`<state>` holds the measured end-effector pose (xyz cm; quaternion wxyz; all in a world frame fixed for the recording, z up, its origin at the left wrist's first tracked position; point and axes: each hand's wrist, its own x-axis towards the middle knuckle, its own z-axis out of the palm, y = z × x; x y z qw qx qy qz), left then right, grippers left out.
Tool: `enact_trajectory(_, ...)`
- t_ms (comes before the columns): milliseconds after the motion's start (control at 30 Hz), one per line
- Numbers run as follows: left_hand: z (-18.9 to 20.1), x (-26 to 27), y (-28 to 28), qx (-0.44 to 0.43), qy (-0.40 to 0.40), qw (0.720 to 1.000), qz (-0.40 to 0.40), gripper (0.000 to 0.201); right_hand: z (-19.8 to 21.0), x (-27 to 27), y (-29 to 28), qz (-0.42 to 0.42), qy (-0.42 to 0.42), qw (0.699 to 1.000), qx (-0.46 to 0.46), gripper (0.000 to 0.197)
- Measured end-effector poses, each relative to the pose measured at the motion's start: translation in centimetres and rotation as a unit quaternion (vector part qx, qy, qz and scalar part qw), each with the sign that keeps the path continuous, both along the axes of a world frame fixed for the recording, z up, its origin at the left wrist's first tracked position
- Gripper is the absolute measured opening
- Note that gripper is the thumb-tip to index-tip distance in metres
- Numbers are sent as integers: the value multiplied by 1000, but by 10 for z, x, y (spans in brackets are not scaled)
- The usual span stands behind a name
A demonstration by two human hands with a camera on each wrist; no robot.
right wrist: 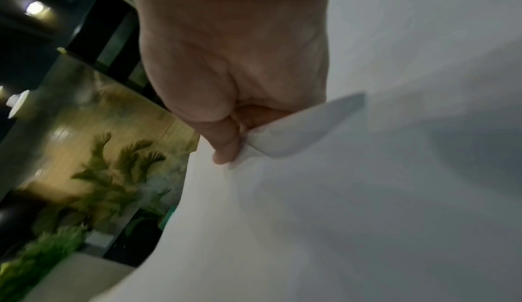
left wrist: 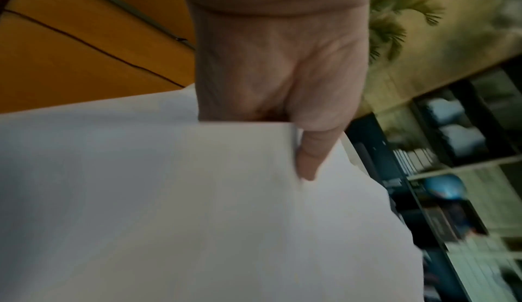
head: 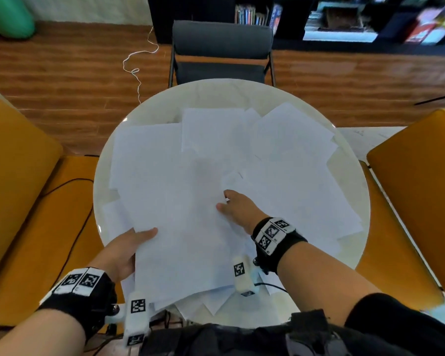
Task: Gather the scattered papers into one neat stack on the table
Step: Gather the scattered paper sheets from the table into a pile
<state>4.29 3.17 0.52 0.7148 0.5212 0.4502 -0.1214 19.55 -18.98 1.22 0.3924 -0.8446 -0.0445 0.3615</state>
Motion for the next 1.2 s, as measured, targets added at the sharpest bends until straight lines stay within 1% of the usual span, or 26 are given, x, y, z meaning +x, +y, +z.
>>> enact_trajectory(67, -9, 3, -2, 32, 11, 999, -33, 26, -5, 4, -14, -25, -36, 999, -28, 41)
enact_trajectory(100, -11, 6, -5, 56, 11, 997, -52, 27, -9, 7, -23, -52, -70, 995, -55, 41)
enact_trajectory(133, -13, 9, -5, 85, 9, 994, -64, 27, -11, 10, -32, -73, -110, 986, -97, 45)
enact_trajectory(200, -15, 14, -7, 143, 6, 987, -73, 28, -15, 17, -55, -75, -157, 960, -220, 69)
enact_trajectory(233, -16, 15, -6, 163, 5, 984, -71, 28, -16, 20, -65, -65, -158, 947, -272, 83)
enact_trajectory(300, -18, 13, -3, 181, 9, 981, -72, 25, -20, 27, -86, -57, -136, 933, -329, 106)
enact_trajectory(367, -23, 8, 0, 182, 18, 980, -75, 25, -25, 35, -106, -75, -101, 926, -356, 117)
enact_trajectory(400, -26, 6, 0, 177, 24, 981, -74, 27, -25, 39, -114, -84, -92, 924, -362, 117)
enact_trajectory(467, -28, 2, -3, 176, 28, 982, -67, 31, -22, 46, -125, -81, -105, 917, -376, 105)
enact_trajectory(533, -32, 0, -7, 178, 28, 982, -62, 36, -17, 48, -125, -45, -138, 909, -390, 93)
enact_trajectory(600, -35, -1, -10, 183, 29, 981, -57, 38, -16, 42, -113, -8, -153, 914, -376, 88)
enact_trajectory(700, -38, 0, -14, 185, 34, 981, -45, 37, -19, 29, -88, 20, -143, 932, -333, 86)
enact_trajectory(867, -41, -3, -15, 174, 34, 984, -31, 41, -23, 21, -58, 11, -73, 961, -267, 81)
enact_trajectory(967, -39, -5, -17, 170, 29, 985, -32, 40, -22, 24, -54, 30, -43, 972, -229, 68)
enact_trajectory(1033, -37, -6, -15, 161, 25, 986, -33, 40, -16, 28, -58, 41, -54, 979, -195, 58)
enact_trajectory(1167, -22, -9, -9, 153, 18, 986, -65, 38, 4, 44, -70, 21, -107, 988, -113, 38)
enact_trajectory(1200, -18, -10, -6, 145, 9, 987, -72, 37, 10, 49, -72, 19, -109, 990, -90, 34)
